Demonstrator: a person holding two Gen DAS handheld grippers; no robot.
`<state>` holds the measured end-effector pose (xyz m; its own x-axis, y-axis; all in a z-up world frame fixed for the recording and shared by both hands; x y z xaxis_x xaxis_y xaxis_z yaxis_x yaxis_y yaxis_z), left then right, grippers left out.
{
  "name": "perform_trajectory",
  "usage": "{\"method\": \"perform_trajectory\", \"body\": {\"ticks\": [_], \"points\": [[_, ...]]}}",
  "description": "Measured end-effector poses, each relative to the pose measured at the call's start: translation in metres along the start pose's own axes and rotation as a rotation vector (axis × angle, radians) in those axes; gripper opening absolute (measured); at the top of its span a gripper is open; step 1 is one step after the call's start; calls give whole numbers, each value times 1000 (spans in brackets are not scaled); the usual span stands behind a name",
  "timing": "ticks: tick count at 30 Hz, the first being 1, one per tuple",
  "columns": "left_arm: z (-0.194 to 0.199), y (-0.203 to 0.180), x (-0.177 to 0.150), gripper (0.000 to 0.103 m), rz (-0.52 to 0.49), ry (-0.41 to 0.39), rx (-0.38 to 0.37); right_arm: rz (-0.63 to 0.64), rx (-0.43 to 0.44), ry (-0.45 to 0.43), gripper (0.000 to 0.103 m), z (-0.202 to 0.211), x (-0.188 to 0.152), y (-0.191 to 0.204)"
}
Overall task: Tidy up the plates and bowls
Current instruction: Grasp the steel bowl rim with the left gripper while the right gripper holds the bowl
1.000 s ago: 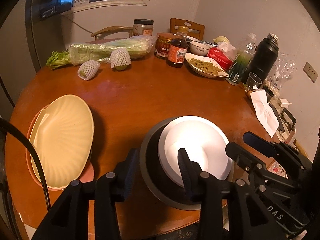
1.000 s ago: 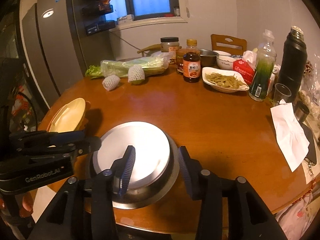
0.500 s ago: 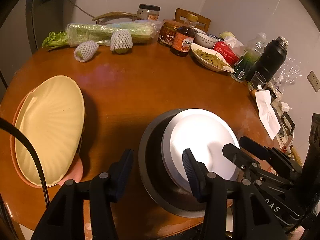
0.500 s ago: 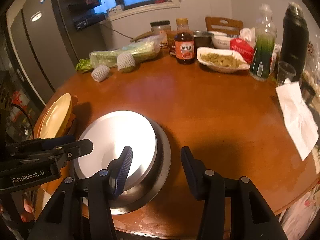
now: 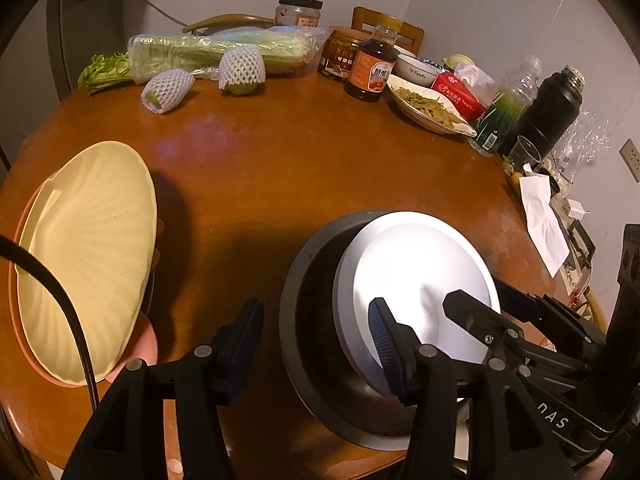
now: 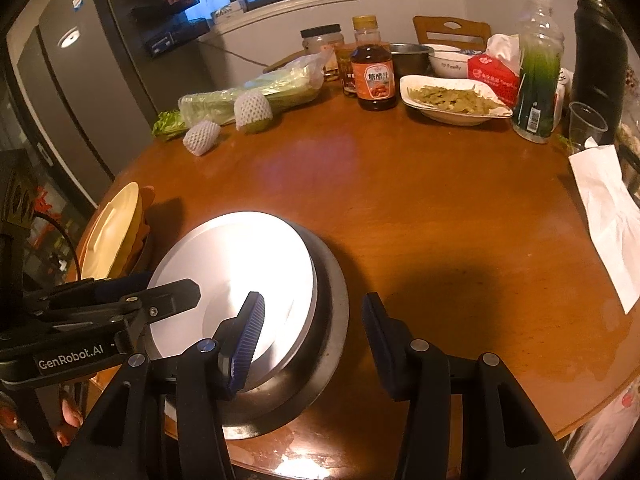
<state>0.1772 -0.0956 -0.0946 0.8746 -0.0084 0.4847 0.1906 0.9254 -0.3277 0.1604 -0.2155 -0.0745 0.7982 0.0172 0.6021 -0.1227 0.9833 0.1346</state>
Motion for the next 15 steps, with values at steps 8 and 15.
{"method": "perform_trajectory", "body": {"ticks": [8,15], "points": [[-5,0,0,57,-3,12,-8,9,10,12,53,-3,-1,3],[-9,-1,-1,59,-4,24,-14,28,11,18,53,-5,-4,8]]}}
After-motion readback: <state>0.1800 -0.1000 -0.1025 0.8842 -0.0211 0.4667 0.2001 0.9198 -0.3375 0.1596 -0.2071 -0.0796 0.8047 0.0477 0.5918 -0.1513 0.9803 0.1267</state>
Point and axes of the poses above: each gripper's, at about its wrist camera, not at the fingertips, and z roughly against the way its jaws point, y to its left, x to its top, the point moved 9 cm from there along -z, roughly the way its jaws point, and after that the axes turned 7 degrees about -x, right-handed, at the moved point
